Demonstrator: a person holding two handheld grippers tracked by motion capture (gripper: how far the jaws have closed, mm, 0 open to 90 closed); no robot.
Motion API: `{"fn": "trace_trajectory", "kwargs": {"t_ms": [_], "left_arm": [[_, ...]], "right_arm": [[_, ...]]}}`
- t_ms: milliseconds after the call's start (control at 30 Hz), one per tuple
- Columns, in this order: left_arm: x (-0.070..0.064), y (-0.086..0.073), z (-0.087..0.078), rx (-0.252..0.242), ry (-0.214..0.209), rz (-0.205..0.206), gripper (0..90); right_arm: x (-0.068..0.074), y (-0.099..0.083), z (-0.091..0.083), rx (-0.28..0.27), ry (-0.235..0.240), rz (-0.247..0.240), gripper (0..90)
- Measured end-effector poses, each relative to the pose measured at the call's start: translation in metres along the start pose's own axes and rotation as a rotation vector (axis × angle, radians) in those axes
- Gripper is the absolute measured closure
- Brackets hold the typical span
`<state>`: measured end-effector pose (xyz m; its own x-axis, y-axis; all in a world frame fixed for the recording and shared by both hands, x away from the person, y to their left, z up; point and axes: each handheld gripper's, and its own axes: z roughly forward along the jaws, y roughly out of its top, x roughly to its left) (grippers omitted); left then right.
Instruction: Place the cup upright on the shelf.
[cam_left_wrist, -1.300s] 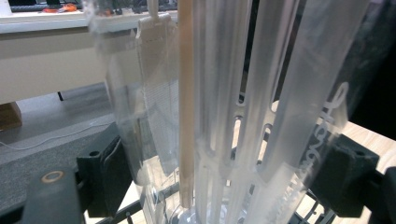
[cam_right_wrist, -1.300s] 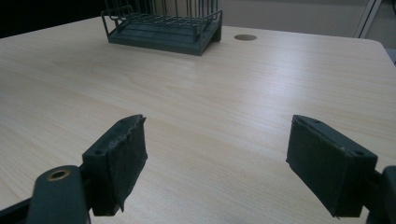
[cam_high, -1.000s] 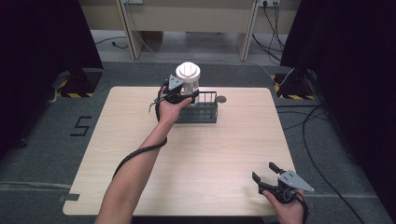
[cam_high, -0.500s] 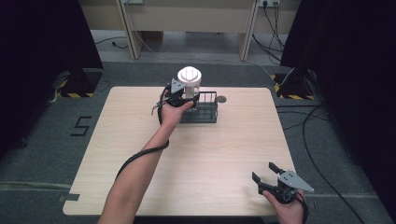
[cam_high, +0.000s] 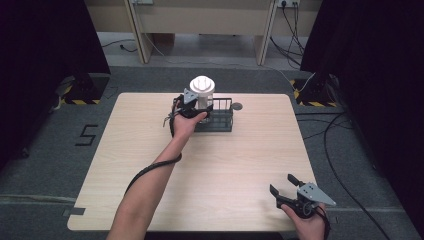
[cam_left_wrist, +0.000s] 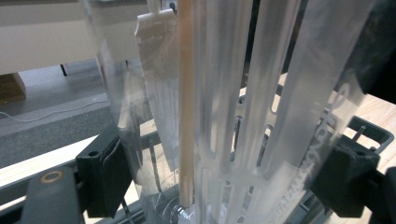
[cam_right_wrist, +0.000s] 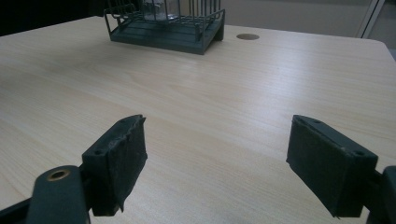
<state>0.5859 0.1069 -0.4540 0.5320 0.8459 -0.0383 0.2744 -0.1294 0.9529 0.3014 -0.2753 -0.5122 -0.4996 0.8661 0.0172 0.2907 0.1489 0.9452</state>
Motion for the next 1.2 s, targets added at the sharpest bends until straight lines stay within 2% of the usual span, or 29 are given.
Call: {"fn": "trace_trajectory", "kwargs": {"t_ms": [367,600,867,967,1200], "left_arm": [[-0.001,0.000,-0.001,0.003,-0.001,0.012,16.3],[-0.003,0.002,-0.007,-0.008,0.006,0.021,14.1],[-0.002,-0.002,-0.020,-0.021,0.000,0.009,14.2],[-0.003,-0.002,-0.026,-0.019,-0.005,0.030,14.1],[-0.004,0.000,-0.035,-0.034,-0.015,0.046,14.0]], "right_arm": [[0.000,0.000,0.000,0.001,-0.001,-0.003,20.1],[0.001,0.000,0.000,0.001,0.000,-0.005,20.0],[0.001,0.000,0.000,0.003,0.000,-0.002,20.0],[0.001,0.000,0.000,0.006,0.000,-0.003,20.0],[0.001,0.000,0.001,0.006,-0.001,-0.002,20.0]]}}
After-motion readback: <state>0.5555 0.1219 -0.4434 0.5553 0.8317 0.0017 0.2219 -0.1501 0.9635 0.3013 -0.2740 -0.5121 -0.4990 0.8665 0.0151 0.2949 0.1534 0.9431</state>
